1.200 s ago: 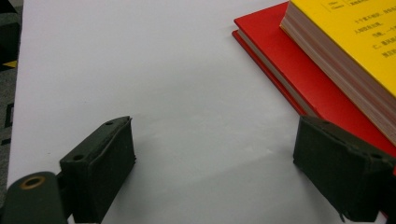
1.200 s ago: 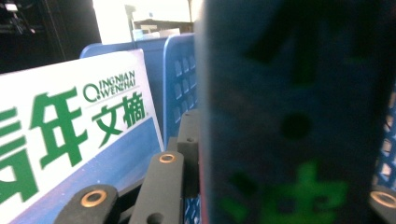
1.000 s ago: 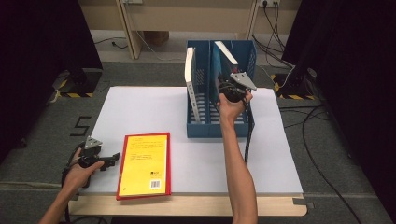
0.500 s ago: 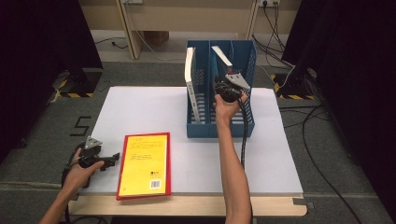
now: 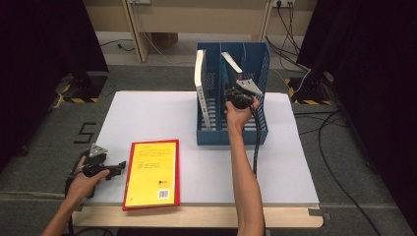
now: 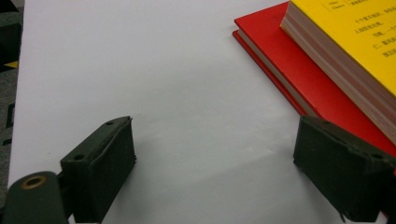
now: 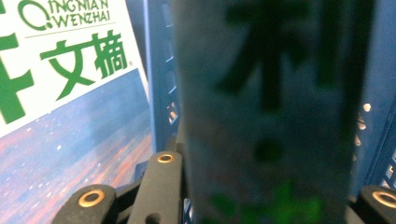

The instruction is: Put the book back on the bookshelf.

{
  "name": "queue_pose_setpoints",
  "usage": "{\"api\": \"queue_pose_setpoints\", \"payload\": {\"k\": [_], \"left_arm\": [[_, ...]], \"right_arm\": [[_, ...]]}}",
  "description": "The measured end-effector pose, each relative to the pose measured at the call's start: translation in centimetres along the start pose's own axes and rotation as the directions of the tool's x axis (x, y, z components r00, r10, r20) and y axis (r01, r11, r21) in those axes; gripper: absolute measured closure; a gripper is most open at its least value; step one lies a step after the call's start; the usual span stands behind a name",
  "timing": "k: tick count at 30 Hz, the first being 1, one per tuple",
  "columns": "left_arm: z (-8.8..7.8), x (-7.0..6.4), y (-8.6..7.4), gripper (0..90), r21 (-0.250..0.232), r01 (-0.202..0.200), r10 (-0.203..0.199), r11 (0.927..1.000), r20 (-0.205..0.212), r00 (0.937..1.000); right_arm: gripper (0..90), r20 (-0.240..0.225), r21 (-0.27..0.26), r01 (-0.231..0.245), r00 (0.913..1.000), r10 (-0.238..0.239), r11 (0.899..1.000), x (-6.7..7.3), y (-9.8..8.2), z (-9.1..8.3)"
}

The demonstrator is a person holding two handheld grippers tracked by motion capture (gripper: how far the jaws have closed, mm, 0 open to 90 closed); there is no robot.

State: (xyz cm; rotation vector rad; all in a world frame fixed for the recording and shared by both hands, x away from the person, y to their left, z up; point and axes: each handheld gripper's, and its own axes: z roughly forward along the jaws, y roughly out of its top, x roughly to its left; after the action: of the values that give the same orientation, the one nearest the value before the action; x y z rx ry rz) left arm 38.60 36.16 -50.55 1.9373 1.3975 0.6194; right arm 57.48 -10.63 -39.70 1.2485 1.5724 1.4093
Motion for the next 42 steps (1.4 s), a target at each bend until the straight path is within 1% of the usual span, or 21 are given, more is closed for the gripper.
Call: {"api": "queue_pose_setpoints", "payload": {"k": [5,10,11,14,16,21,22,23,25,27,30,33,35,38,41,42], "left_arm": [[0.0,0.0,0.0,11.5,0.000,-0.001,0.001,1.0000,-0.001,1.0000],[0.0,0.0,0.0,11.5,-0.003,-0.001,0.001,1.0000,-0.002,1.0000],[0.0,0.0,0.0,11.5,-0.003,-0.001,0.001,1.0000,-0.001,1.0000],[0.0,0.0,0.0,11.5,-0.002,-0.002,0.002,1.0000,-0.002,1.0000],[0.0,0.0,0.0,11.5,-0.003,0.001,-0.001,1.0000,-0.001,1.0000],[0.0,0.0,0.0,11.5,-0.002,-0.002,0.002,1.0000,-0.002,1.0000],[0.0,0.0,0.0,11.5,-0.004,-0.003,0.003,1.0000,-0.001,1.0000],[0.0,0.0,0.0,11.5,-0.004,-0.001,0.001,1.0000,-0.002,1.0000],[0.0,0.0,0.0,11.6,-0.005,-0.003,0.003,1.0000,-0.002,1.0000],[0.0,0.0,0.0,11.5,-0.005,0.001,-0.001,1.0000,-0.001,1.0000],[0.0,0.0,0.0,11.6,-0.004,-0.002,0.002,1.0000,-0.002,1.0000],[0.0,0.0,0.0,11.5,-0.005,-0.001,0.001,1.0000,-0.002,1.0000],[0.0,0.0,0.0,11.6,-0.005,-0.001,0.001,1.0000,-0.003,1.0000],[0.0,0.0,0.0,11.5,-0.002,-0.004,0.004,1.0000,-0.002,1.0000],[0.0,0.0,0.0,11.6,-0.002,-0.005,0.005,1.0000,-0.003,1.0000],[0.0,0.0,0.0,11.5,-0.002,-0.005,0.005,1.0000,-0.002,1.0000]], "right_arm": [[73.1,-0.017,0.026,0.008,0.9998,-0.007,1.000,-0.4,-0.1,-0.8],[72.9,-0.037,0.041,-0.006,0.9993,0.008,0.999,-0.9,-0.6,-1.7],[72.8,-0.040,0.043,0.001,0.9992,0.001,0.999,-1.0,-0.7,-1.9],[72.6,-0.047,0.035,-0.013,0.9988,0.015,0.999,-1.2,-0.9,-2.2],[72.5,-0.056,0.029,-0.011,0.9984,0.013,1.000,-1.3,-1.1,-2.2],[71.2,-0.073,0.035,-0.005,0.9973,0.007,0.999,-1.0,-1.1,-2.5],[71.0,-0.077,0.036,0.003,0.9970,0.000,0.999,-0.9,-1.1,-2.6],[70.5,-0.080,0.032,0.011,0.9968,-0.008,0.999,-0.9,-1.2,-2.8],[68.2,-0.086,0.036,0.011,0.9963,-0.008,0.999,-0.7,-1.2,-3.1],[66.0,-0.108,0.037,0.027,0.9939,-0.023,0.999,-0.6,-0.9,-3.5],[61.4,-0.136,0.053,0.053,0.9897,-0.045,0.997,-0.3,-0.6,-4.3],[60.0,-0.163,0.051,0.060,0.9853,-0.051,0.997,-0.1,-0.4,-5.5],[58.7,-0.174,0.053,0.065,0.9832,-0.055,0.996,-0.1,-0.6,-6.2],[59.0,-0.186,0.065,0.097,0.9790,-0.083,0.993,-0.2,-1.1,-7.1],[59.7,-0.206,0.053,0.091,0.9754,-0.078,0.994,-0.6,-1.8,-7.9],[59.9,-0.210,0.050,0.081,0.9752,-0.069,0.995,-0.6,-2.0,-8.2]]}}
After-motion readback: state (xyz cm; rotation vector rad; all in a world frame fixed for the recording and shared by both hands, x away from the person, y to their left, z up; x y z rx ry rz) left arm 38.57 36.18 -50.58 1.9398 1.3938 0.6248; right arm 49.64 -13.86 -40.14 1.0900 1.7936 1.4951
